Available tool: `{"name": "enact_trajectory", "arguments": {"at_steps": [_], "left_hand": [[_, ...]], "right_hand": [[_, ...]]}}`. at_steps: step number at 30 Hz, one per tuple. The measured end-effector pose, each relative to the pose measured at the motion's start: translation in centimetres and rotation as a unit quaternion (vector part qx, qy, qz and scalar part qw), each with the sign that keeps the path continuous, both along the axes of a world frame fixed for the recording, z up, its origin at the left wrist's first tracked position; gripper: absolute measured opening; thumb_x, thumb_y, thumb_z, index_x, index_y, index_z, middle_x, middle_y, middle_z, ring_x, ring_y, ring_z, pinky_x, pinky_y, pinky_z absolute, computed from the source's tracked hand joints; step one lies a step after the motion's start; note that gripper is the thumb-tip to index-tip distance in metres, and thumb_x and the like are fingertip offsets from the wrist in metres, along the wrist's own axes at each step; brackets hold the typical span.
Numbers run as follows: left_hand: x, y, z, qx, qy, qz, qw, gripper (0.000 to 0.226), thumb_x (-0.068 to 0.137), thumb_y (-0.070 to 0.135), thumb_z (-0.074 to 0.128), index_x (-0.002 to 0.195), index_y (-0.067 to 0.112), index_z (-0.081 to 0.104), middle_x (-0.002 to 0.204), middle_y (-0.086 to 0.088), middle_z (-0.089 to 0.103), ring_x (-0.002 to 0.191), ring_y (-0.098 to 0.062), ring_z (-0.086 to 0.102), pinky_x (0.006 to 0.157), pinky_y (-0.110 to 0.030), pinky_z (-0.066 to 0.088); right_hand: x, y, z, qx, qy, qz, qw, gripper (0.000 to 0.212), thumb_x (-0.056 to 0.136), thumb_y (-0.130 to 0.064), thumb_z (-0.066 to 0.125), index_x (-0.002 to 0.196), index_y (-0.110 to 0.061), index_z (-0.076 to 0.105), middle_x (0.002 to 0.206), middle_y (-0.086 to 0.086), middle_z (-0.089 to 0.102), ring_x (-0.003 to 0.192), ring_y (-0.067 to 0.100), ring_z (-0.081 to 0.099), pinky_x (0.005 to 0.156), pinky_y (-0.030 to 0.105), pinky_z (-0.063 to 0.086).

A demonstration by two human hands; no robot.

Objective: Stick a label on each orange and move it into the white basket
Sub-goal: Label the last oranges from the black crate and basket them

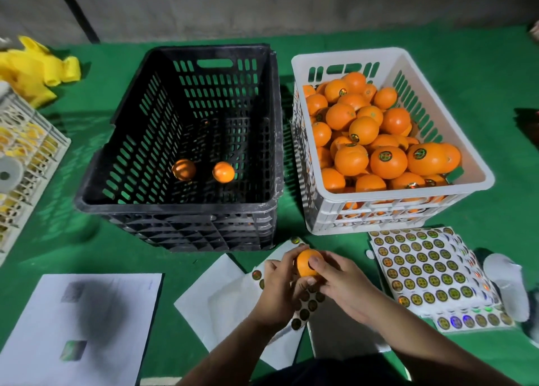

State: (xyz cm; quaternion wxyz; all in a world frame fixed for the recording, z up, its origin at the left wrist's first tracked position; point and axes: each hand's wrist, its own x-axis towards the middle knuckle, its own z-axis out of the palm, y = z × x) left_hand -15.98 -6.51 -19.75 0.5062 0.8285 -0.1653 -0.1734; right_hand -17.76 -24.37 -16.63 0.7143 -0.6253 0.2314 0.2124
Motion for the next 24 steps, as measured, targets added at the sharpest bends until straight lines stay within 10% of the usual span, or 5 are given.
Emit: {"name": "enact_trajectory", "arguments": {"at_steps": [10, 15, 19, 24], "left_hand": [[0.3, -1.0, 2.5, -0.047, -0.019, -0.011, 0.999, 0.054, 0.104, 0.046, 0.057, 0.154, 0.044, 0.037, 0.134, 0.028, 0.048, 0.127, -0.009, 0.037, 0.11, -0.027, 0.035], [0.7, -1.6, 3.4, -0.09, -0.034, -0.01, 0.995, 0.056, 0.107, 0.042, 0.055, 0.157, 0.035, 0.033, 0.151, 0.025, 0.043, 0.142, -0.014, 0.04, 0.115, -0.031, 0.036], [1.0, -1.3, 2.7, -0.128, -0.003, 0.017, 0.992, 0.054, 0.106, 0.047, 0.054, 0.155, 0.028, 0.04, 0.15, 0.009, 0.051, 0.142, -0.021, 0.047, 0.113, -0.045, 0.042], [0.3, 1.0, -0.6, 0.043, -0.028, 0.046, 0.998, 0.028, 0.105, 0.033, 0.057, 0.132, 0.028, 0.063, 0.129, 0.011, 0.062, 0.121, -0.013, 0.057, 0.1, -0.042, 0.05]], "right_hand": [[0.0, 0.8, 2.0, 0.037, -0.084, -0.078, 0.993, 0.043, 0.079, -0.048, 0.079, 0.113, -0.022, 0.075, 0.112, 0.015, 0.074, 0.107, 0.03, 0.071, 0.093, 0.04, 0.057], [0.6, 0.2, 5.2, -0.117, -0.168, -0.002, 0.979, 0.035, 0.078, -0.055, 0.071, 0.112, -0.047, 0.071, 0.102, -0.007, 0.077, 0.095, 0.012, 0.073, 0.077, 0.021, 0.055], [2.3, -1.0, 8.6, -0.297, -0.241, 0.002, 0.924, 0.036, 0.079, -0.059, 0.075, 0.112, -0.054, 0.061, 0.106, -0.025, 0.068, 0.097, -0.001, 0.066, 0.078, 0.012, 0.049], [7.2, -4.8, 12.9, -0.424, -0.368, -0.048, 0.826, 0.058, 0.083, -0.066, 0.072, 0.13, -0.034, 0.061, 0.118, -0.012, 0.058, 0.106, 0.004, 0.057, 0.084, 0.017, 0.046]]}}
